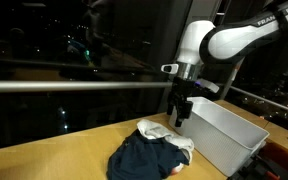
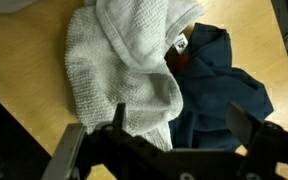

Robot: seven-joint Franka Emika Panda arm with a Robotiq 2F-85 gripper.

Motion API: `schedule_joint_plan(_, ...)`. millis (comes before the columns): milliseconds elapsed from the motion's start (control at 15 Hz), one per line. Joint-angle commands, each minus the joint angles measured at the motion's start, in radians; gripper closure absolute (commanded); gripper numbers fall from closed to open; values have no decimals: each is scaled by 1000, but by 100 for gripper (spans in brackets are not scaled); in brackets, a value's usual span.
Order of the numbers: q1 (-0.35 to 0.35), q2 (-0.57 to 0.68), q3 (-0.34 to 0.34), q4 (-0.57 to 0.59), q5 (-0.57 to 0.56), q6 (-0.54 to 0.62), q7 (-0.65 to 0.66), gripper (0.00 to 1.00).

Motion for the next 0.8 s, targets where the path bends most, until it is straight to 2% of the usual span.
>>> schedule_joint_plan(0,-3,71,2,80,-28,-19,-62,0)
schedule_joint_plan(733,3,240,-6,227,-37,-28,-152,0)
